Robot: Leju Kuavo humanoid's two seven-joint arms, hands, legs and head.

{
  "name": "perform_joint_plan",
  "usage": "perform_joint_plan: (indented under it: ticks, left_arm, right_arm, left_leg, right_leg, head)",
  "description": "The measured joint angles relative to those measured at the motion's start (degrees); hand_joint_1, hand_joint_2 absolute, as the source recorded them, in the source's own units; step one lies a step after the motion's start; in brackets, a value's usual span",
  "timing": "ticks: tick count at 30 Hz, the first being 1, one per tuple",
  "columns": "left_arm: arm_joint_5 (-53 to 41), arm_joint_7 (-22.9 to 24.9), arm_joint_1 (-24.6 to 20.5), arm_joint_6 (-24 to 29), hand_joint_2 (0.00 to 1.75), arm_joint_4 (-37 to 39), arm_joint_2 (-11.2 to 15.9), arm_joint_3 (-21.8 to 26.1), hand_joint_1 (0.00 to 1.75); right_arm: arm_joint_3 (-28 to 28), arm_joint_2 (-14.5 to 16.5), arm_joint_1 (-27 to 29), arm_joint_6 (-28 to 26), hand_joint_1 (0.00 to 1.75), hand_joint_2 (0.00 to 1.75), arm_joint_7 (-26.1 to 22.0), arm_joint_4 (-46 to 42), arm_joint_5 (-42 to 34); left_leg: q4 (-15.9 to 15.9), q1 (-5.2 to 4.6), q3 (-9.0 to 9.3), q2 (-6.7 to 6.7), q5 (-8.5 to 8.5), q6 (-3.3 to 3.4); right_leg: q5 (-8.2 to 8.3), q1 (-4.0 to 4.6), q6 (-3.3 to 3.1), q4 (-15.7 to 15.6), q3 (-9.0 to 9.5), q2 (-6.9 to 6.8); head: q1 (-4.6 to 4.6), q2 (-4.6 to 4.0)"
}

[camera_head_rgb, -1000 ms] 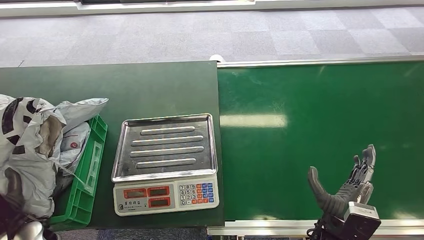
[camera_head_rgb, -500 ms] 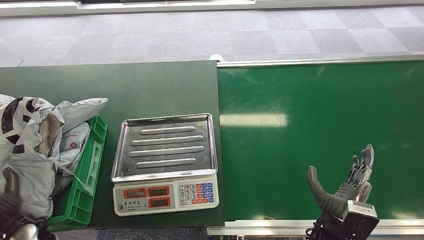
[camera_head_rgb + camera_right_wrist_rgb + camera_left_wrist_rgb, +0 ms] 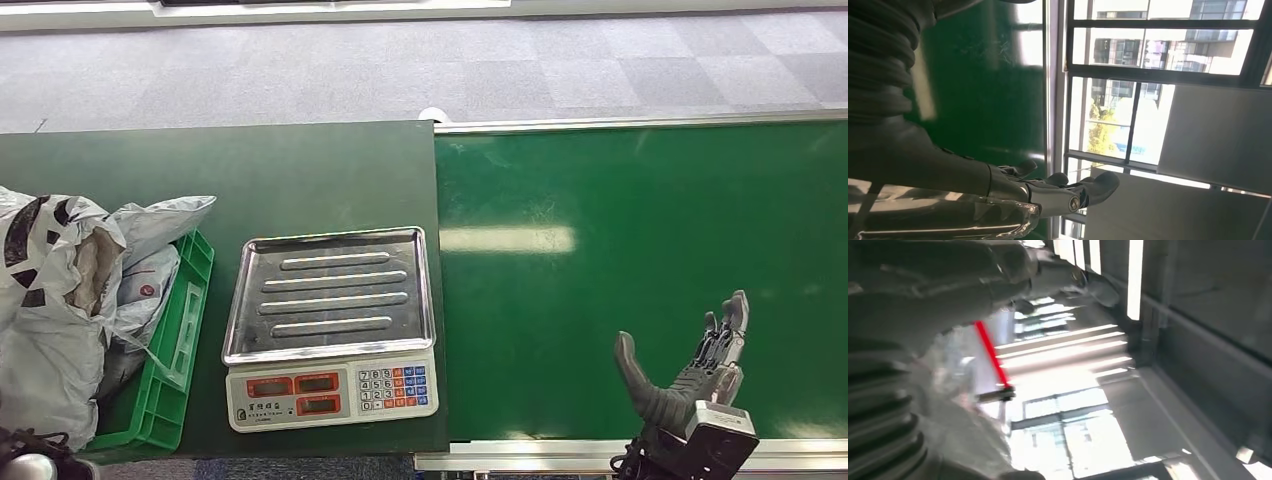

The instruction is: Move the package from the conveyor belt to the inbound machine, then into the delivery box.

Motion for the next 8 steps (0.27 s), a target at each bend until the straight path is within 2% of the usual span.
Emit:
perform_joint_plan:
  ticks: [2, 4, 7, 8]
  left_arm:
    - [-8.3, 0.0, 1.8, 4.4, 1.75, -5.6, 0.0, -6.9, 0.00]
    - [-17.2, 0.0, 2.5, 5.5, 1.75, -9.1, -0.2, -14.3, 0.00]
    - [-21.1, 0.0, 3.2, 5.6, 1.75, -11.3, 0.1, -25.0, 0.00]
    - [-20.8, 0.0, 3.3, 5.6, 1.75, -11.5, 0.2, -26.7, 0.00]
  right_arm:
    - [0.0, -0.1, 0.2, -0.7, 0.00, 1.75, 0.0, 0.0, -0.6]
    - [0.0, -0.2, 0.6, -0.9, 0.00, 1.75, 0.0, -0.2, -1.2]
    - [-0.2, -0.3, 1.6, -0.7, 0.00, 1.75, 0.0, -0.8, -1.8]
    - [-0.3, -0.4, 1.8, -0.6, 0.00, 1.75, 0.0, -0.9, -1.8]
  left_leg:
    - [0.1, -0.01, -0.04, -0.05, -0.03, 0.05]
    - [0.1, -0.01, -0.08, -0.10, -0.06, 0.08]
    - [0.1, -0.02, -0.10, 0.00, -0.08, 0.11]
    - [0.1, -0.02, -0.09, 0.02, -0.08, 0.11]
  right_leg:
    - [-0.03, -0.02, 0.05, 0.0, -0.04, -0.09]
    - [-0.04, -0.03, 0.10, 0.0, 0.04, -0.17]
    - [0.03, -0.03, 0.14, 0.0, 0.07, -0.06]
    - [0.04, -0.03, 0.15, 0.0, 0.07, -0.03]
  head:
    - [0.01, 0.00]
    - [0.02, 0.00]
    - [0.01, 0.00]
    - [0.01, 0.00]
